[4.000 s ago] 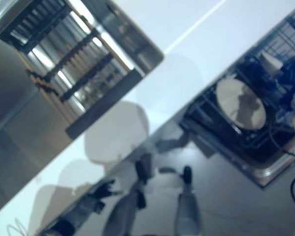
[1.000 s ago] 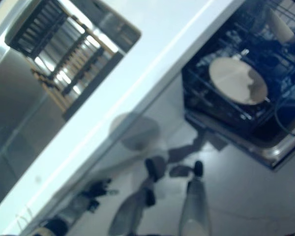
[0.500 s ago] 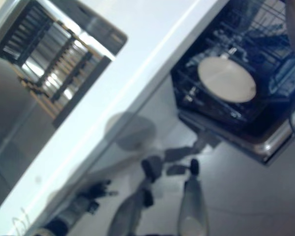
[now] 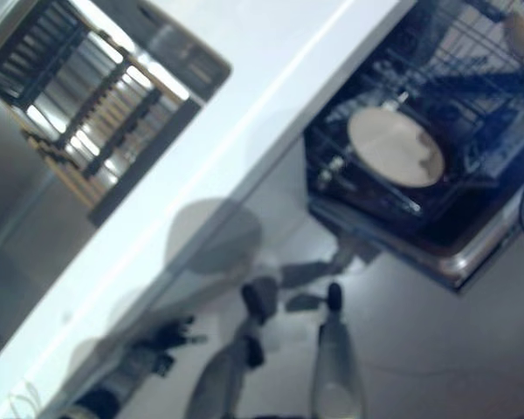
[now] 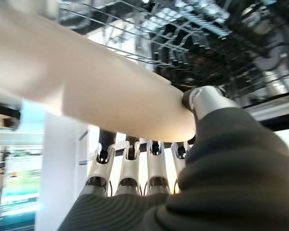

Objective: Take plates into dishwasher

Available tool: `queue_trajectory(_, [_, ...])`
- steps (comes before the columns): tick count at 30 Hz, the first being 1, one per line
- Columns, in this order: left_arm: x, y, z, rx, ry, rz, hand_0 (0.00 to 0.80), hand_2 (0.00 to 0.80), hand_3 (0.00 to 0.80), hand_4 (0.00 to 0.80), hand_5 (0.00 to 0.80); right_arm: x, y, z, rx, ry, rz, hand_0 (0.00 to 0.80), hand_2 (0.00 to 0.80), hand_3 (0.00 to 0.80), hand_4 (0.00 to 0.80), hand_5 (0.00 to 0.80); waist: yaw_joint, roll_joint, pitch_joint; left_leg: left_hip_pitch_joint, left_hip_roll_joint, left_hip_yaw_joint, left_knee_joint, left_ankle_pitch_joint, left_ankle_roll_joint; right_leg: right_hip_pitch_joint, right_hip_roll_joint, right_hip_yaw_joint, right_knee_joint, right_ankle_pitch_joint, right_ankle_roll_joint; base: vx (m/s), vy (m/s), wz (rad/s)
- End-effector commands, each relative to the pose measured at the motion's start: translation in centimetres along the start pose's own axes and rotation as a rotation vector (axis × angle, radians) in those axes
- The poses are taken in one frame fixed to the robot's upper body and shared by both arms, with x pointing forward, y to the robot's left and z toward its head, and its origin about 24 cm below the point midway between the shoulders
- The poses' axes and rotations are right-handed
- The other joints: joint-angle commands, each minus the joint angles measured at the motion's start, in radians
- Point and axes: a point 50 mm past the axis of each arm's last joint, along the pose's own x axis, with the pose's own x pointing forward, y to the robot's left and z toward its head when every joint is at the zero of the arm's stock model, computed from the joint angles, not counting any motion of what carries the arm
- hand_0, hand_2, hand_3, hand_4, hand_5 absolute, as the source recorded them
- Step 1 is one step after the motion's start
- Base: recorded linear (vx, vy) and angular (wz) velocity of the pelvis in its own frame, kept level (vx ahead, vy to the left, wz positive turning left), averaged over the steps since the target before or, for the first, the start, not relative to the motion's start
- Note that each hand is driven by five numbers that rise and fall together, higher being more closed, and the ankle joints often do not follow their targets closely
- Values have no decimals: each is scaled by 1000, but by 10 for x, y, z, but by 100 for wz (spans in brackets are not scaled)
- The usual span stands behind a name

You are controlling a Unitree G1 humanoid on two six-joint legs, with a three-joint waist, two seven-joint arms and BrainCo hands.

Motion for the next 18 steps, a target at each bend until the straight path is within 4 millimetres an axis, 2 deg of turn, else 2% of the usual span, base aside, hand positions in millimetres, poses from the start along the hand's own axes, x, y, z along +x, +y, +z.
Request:
queue_trajectory(1, [-6,52,-4,62,36,151,0,0,0,0,0,-2,-31,8,-79,-67,-76,800,800,800,800,800,9,-64,-59,21,-23,-19,-3,-67,-30,-17,104,-50,139,-117,-49,0,0,0])
queue_trajectory(11, [-7,53,-7,83,49,147,0,0,0,0,0,-6,-25,31,-74,-162,0,800,800,800,800,800,10,-84,-67,29,-22,-18,-3,-72,-28,2,107,-53,124,-116,-49,0,0,0])
queue_trajectory(18, [-6,52,-6,96,51,145,0,0,0,0,0,-5,-16,35,-34,-170,69,800,800,800,800,800,16,-93,-67,34,-26,-22,-3,-74,-26,15,107,-56,112,-112,-50,0,-3,1])
